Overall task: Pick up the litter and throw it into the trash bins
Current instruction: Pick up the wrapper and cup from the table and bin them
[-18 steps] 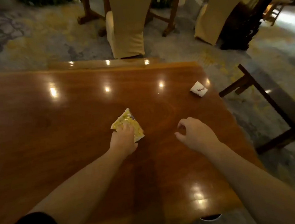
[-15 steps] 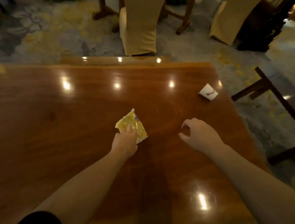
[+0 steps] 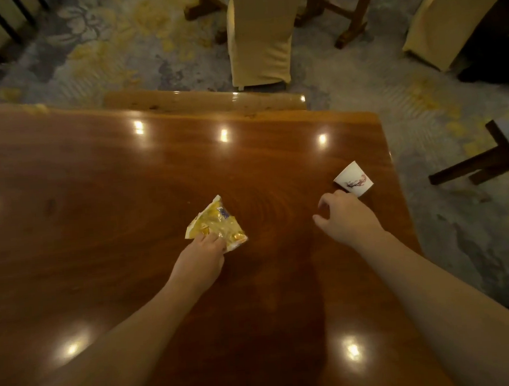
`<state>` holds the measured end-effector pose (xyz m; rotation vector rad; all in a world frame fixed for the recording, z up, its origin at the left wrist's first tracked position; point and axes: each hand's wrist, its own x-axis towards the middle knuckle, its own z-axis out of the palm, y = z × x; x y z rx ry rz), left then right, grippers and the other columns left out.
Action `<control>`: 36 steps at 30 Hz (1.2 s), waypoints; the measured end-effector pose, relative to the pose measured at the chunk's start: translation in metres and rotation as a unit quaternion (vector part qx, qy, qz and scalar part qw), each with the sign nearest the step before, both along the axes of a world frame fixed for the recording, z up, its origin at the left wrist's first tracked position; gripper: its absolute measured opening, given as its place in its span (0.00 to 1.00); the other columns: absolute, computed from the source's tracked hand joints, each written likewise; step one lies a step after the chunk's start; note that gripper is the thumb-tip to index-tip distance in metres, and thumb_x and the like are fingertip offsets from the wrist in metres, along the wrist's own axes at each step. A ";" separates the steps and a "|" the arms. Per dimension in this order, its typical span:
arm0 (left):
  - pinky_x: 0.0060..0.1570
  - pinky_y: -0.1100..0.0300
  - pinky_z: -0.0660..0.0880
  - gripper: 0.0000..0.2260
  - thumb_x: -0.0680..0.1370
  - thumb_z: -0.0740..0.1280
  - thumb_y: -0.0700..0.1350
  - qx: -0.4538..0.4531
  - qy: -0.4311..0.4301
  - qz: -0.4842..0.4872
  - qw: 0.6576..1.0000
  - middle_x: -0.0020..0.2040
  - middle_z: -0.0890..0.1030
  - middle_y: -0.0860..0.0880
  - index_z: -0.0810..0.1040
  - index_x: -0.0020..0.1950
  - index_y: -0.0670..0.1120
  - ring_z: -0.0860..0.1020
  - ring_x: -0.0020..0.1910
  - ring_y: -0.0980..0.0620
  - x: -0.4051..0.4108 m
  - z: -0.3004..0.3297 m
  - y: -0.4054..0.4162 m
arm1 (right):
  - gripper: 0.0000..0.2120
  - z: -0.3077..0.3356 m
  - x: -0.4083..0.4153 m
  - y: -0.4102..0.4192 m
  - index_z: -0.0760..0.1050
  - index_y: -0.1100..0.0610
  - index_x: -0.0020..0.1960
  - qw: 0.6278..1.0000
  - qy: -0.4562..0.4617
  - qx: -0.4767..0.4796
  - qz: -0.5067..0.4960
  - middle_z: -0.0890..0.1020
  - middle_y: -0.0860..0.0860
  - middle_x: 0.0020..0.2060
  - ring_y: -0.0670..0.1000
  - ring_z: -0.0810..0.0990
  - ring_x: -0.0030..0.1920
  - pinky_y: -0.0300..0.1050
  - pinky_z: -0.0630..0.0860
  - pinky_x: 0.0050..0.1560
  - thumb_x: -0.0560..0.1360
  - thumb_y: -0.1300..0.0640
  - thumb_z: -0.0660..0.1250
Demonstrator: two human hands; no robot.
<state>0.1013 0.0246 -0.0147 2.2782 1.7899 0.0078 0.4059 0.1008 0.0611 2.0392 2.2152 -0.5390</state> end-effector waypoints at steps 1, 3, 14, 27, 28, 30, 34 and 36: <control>0.55 0.58 0.75 0.09 0.81 0.61 0.46 0.007 -0.014 -0.001 1.000 0.57 0.79 0.51 0.77 0.59 0.49 0.74 0.55 0.52 0.011 0.002 0.005 | 0.16 -0.003 0.010 0.009 0.74 0.51 0.60 1.000 -0.006 0.009 -0.002 0.75 0.51 0.54 0.51 0.75 0.52 0.50 0.79 0.51 0.77 0.43 0.66; 0.53 0.59 0.74 0.08 0.81 0.61 0.46 0.019 -0.034 -0.005 0.999 0.55 0.79 0.52 0.77 0.57 0.49 0.74 0.53 0.53 0.031 0.006 0.014 | 0.17 -0.011 0.027 0.024 0.74 0.51 0.61 0.999 -0.021 0.027 -0.010 0.75 0.52 0.56 0.53 0.74 0.56 0.51 0.78 0.51 0.77 0.44 0.66; 0.51 0.62 0.72 0.08 0.81 0.60 0.47 0.025 -0.059 -0.029 0.998 0.54 0.78 0.54 0.77 0.57 0.51 0.73 0.52 0.55 0.097 0.002 0.045 | 0.49 -0.066 0.084 0.097 0.47 0.49 0.79 0.992 -0.074 0.022 -0.099 0.56 0.57 0.78 0.62 0.59 0.74 0.62 0.69 0.66 0.71 0.44 0.74; 0.46 0.60 0.74 0.07 0.80 0.63 0.45 0.041 -0.053 0.004 0.998 0.52 0.79 0.53 0.79 0.54 0.49 0.73 0.50 0.54 0.088 0.024 0.034 | 0.45 -0.079 0.069 0.080 0.50 0.50 0.78 0.997 0.009 0.030 -0.065 0.69 0.58 0.67 0.61 0.70 0.64 0.58 0.75 0.55 0.71 0.54 0.75; 0.45 0.60 0.75 0.06 0.80 0.63 0.45 0.047 -0.054 0.008 0.997 0.52 0.79 0.53 0.80 0.53 0.49 0.73 0.49 0.54 0.086 0.027 0.031 | 0.45 -0.075 0.064 0.072 0.50 0.50 0.78 0.998 0.015 0.035 -0.054 0.69 0.58 0.67 0.60 0.71 0.63 0.58 0.76 0.54 0.71 0.54 0.75; 0.43 0.60 0.75 0.06 0.79 0.64 0.44 0.063 -0.058 0.015 0.996 0.50 0.80 0.52 0.80 0.52 0.49 0.74 0.48 0.53 0.080 0.036 0.021 | 0.44 -0.066 0.052 0.052 0.51 0.50 0.77 0.998 0.029 0.051 -0.031 0.69 0.57 0.66 0.59 0.72 0.62 0.57 0.77 0.53 0.71 0.54 0.74; 0.41 0.58 0.76 0.06 0.78 0.65 0.45 0.100 -0.052 0.021 0.993 0.48 0.81 0.52 0.81 0.50 0.49 0.76 0.46 0.52 0.061 0.055 -0.010 | 0.42 -0.043 0.024 0.003 0.52 0.49 0.77 0.995 0.053 0.082 0.008 0.70 0.55 0.64 0.57 0.72 0.61 0.54 0.78 0.50 0.71 0.53 0.73; 0.40 0.57 0.76 0.05 0.78 0.66 0.45 0.114 -0.054 0.026 0.992 0.47 0.82 0.52 0.81 0.49 0.49 0.76 0.45 0.52 0.049 0.066 -0.032 | 0.42 -0.032 0.011 -0.027 0.52 0.49 0.77 0.993 0.062 0.099 0.018 0.71 0.54 0.64 0.56 0.72 0.61 0.52 0.78 0.50 0.71 0.52 0.74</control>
